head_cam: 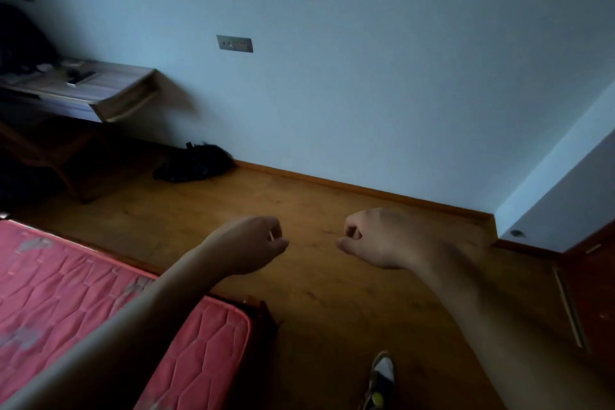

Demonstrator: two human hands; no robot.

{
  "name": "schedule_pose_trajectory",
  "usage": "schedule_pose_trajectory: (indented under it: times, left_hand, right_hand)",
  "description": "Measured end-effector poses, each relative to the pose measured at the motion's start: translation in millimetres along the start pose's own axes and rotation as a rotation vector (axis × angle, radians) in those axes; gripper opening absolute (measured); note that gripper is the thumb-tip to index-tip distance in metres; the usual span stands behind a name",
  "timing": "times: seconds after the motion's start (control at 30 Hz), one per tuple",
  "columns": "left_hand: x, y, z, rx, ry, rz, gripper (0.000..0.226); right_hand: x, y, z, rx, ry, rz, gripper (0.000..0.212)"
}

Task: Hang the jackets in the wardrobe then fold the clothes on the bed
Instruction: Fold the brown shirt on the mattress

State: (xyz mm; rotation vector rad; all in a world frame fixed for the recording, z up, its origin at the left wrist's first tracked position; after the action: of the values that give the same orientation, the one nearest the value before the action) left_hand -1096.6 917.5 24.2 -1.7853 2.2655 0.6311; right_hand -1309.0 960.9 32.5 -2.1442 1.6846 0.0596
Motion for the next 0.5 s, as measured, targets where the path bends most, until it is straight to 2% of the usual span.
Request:
schedule_pose_trajectory:
  times: [0.27,0.4,0.5]
  left_hand:
    - [143.7,-6.9,-70.2,-0.107,0.12,-0.215,0.03]
    - [186.1,-33.8,-101.8,-0.19,0.151,-0.373,0.031]
    - [204.5,-63.6,-123.4,-0.259,0.197,-0.485,0.022]
  right_hand:
    - [196.5,67.4,-75.3,-0.04,-0.056,-0.225,0.035]
    - [295.5,64.9,-112.4,-0.088,-0.122,-0.378,0.037]
    - [359.0,40.4,-126.3,-0.126,-0.162,-0.505,0.037]
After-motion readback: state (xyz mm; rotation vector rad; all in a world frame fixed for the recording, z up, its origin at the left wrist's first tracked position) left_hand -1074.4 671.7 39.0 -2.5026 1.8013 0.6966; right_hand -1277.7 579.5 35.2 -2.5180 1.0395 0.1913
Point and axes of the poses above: each hand's wrist, its own x-axis towards the middle knuckle, its own z-axis out of the palm, y = z × x, the point moved 5 cm from there along x, towards the middle knuckle, and after that the axes turned 9 degrees about -z, right-handed, at the moved point
